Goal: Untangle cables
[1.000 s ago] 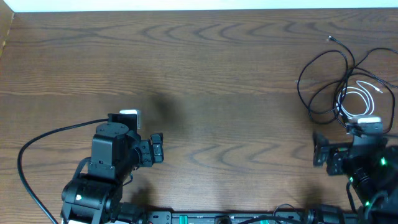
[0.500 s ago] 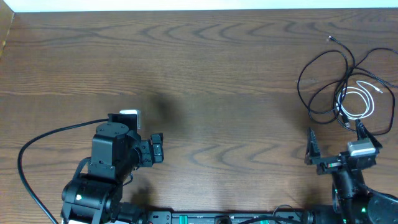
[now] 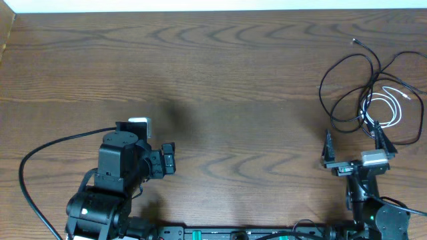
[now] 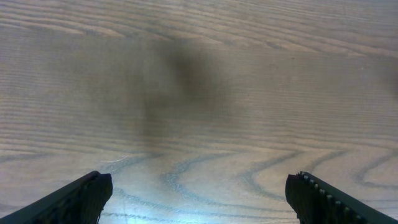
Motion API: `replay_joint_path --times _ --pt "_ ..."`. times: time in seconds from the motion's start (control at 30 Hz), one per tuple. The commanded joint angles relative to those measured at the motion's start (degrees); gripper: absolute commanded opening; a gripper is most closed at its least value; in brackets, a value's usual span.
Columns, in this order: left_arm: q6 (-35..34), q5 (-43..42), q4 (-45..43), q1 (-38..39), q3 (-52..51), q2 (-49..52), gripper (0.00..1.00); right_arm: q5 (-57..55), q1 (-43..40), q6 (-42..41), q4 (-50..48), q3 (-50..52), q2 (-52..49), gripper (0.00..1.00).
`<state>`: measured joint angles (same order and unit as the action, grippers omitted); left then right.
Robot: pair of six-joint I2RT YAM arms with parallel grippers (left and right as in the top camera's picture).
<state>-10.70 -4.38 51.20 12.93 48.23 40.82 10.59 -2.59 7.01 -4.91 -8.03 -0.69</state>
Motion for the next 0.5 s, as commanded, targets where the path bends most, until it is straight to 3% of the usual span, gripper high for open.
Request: replay_joint_path --times 0.0,0.1,0.3,0.47 --pt "-0.5 -0.1 0.1 0.0 -0.1 0.0 0.94 -0.4 0.5 1.0 -5.6 4.5 0.4 0.99" --pt "-0.5 -0.1 0.1 0.0 -0.1 0.0 0.95 -0.7 0.5 2.1 -10.4 7.9 0.4 0.99" --pt "-0.5 -0.1 0.1 0.0 -0.1 0.0 0.95 -1.7 0.7 7.0 -9.0 7.7 0.4 0.99" --pt "-0.5 -0.1 0.1 0.0 -0.1 0.0 0.94 -1.6 0.7 8.1 1.2 7.7 0.4 0.99"
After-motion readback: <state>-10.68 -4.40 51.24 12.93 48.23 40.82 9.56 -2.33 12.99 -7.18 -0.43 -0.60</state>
